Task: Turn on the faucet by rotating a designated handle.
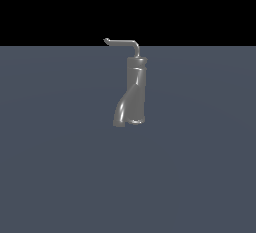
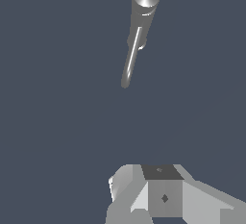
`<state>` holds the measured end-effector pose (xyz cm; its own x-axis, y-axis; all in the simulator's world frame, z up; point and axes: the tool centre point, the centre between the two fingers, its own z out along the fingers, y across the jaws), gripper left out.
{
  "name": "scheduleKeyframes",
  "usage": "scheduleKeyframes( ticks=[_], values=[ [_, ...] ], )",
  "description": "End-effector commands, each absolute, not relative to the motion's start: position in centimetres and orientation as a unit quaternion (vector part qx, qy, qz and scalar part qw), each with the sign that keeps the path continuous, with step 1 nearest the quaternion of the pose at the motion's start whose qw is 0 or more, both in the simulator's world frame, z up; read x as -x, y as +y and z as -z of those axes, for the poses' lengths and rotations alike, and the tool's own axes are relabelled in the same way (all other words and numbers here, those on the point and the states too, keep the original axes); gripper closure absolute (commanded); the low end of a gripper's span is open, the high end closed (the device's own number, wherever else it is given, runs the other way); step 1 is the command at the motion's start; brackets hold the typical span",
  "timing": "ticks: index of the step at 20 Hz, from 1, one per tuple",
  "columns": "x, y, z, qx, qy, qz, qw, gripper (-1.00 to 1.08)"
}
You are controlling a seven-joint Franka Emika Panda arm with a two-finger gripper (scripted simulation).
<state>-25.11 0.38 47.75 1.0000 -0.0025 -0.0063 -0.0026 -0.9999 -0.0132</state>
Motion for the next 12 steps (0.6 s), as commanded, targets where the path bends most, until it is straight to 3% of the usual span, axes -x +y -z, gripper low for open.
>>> scheduleKeyframes(
  ticks=[1,12],
  values=[
    [25.1,0.4,-47.8,1.0,0.001,-0.003,0.007,1.08],
    [25.0,2.4,-47.8,1.0,-0.008,-0.006,0.003,1.08]
  ],
)
